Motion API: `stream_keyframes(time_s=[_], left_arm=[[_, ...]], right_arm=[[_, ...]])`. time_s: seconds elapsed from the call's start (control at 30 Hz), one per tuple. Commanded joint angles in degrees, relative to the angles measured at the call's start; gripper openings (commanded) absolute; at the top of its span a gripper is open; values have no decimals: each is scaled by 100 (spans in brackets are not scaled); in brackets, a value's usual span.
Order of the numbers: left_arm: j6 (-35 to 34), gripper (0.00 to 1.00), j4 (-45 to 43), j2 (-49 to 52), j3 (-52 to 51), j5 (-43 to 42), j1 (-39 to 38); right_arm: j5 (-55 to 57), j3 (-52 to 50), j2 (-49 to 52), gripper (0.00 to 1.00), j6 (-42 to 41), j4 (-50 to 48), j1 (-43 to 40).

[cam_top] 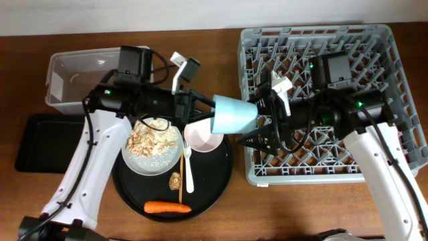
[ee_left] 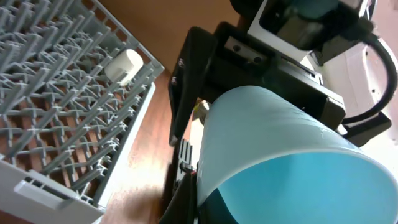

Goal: Sort waste into correct bins and load items into the dishwasher rack
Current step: 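Hand the blue cup from the left gripper to the right gripper, then place the blue cup in the rack's right side with right gripper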

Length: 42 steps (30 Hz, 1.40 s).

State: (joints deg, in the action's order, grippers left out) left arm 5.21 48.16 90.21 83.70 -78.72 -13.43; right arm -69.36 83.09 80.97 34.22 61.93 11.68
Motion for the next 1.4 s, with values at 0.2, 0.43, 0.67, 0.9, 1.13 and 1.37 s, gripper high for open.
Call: stream_keyframes(time_s=[0.2,0.43,0.67,0.9,1.13,1.37], left_arm=[[155,0,7,20,35,278,-116],[155,0,48,20,35,573,-116],[157,1,44,20,35,573,-116],[155,44,55,20,35,894,-116],[157,47,758,20,35,3189,-105],[129,47,1700,20,35,5849,-105]], right_arm=[[-216,44,13,76,-37,-31,68],[-195,44,15,74,-37,-48,68],[-195,44,13,60,-37,-70,68],[-192,44,13,42,-37,-76,68],[1530,44,13,27,-911,-63,68],[4253,50,13,16,-2883,-94,-542]])
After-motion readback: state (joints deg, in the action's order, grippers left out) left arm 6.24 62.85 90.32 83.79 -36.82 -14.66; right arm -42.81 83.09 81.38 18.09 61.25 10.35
